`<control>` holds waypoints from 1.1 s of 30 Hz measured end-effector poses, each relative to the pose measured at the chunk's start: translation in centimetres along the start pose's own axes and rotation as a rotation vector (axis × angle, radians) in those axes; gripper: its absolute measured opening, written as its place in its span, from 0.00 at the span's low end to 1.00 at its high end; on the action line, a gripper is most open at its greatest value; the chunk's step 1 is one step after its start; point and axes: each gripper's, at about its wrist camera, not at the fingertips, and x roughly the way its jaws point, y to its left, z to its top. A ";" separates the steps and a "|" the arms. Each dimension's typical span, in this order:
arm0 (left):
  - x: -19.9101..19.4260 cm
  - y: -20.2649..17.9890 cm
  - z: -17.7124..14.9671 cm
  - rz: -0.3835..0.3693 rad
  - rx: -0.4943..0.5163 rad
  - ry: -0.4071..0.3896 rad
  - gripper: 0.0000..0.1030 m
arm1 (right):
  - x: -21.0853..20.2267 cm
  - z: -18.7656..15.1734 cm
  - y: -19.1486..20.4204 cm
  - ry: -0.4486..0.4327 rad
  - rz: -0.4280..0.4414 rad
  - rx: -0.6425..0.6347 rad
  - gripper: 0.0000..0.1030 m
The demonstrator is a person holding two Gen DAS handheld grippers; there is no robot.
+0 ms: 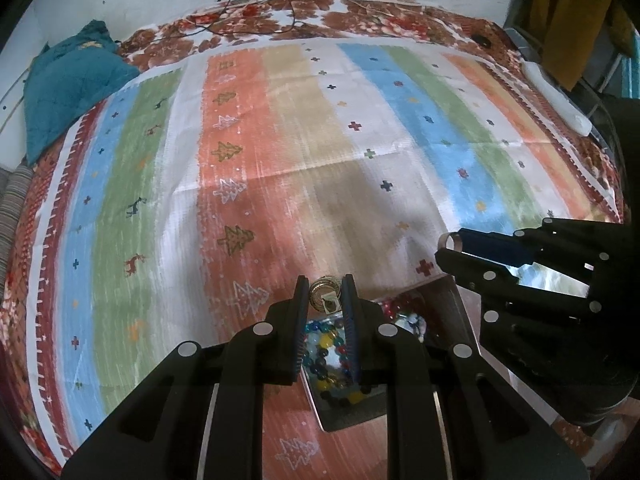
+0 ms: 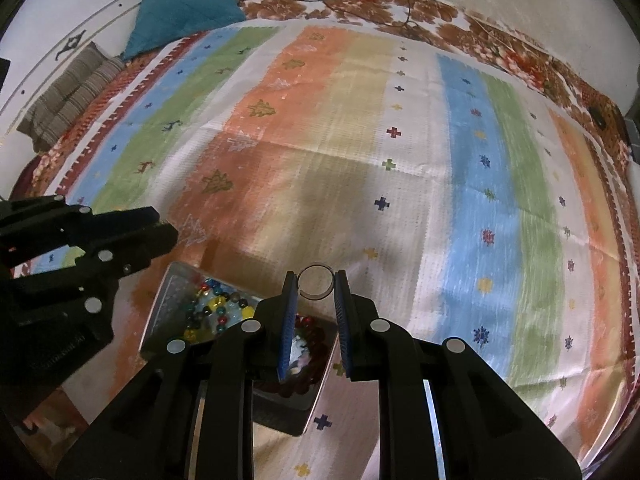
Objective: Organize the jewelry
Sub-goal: 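Lift both rings and carry them over the silver tin, then open both tools to drop the rings into the tin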
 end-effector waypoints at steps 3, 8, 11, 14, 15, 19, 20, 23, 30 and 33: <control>-0.4 -0.3 -0.5 -0.005 0.005 -0.007 0.16 | -0.2 -0.3 0.1 -0.001 0.007 0.006 0.19; -1.1 -0.7 -1.2 -0.013 0.011 -0.014 0.16 | -0.7 -1.0 0.4 -0.004 0.024 0.014 0.19; -1.5 -0.8 -1.5 -0.020 0.010 -0.022 0.16 | -1.1 -1.2 0.8 -0.010 0.034 0.009 0.19; -1.9 -0.7 -1.7 -0.030 0.003 -0.030 0.16 | -1.3 -1.4 1.2 -0.011 0.044 0.007 0.19; -1.9 -0.8 -1.8 -0.033 0.002 -0.030 0.16 | -1.3 -1.5 1.3 -0.011 0.045 0.005 0.19; -2.1 -0.8 -1.8 -0.033 -0.003 -0.036 0.16 | -1.4 -1.7 1.3 -0.017 0.054 0.010 0.19; -2.1 -0.8 -1.8 -0.031 -0.006 -0.037 0.17 | -1.4 -1.8 1.3 -0.014 0.050 0.009 0.20; -2.3 -0.4 -1.8 -0.026 -0.029 -0.040 0.21 | -1.4 -2.0 1.0 -0.008 0.045 0.020 0.30; -3.5 0.9 -2.9 -0.034 -0.074 -0.055 0.26 | -2.2 -2.8 0.1 -0.011 0.040 0.047 0.37; -4.0 1.0 -3.6 -0.045 -0.076 -0.056 0.29 | -2.9 -3.5 0.0 -0.020 0.038 0.050 0.43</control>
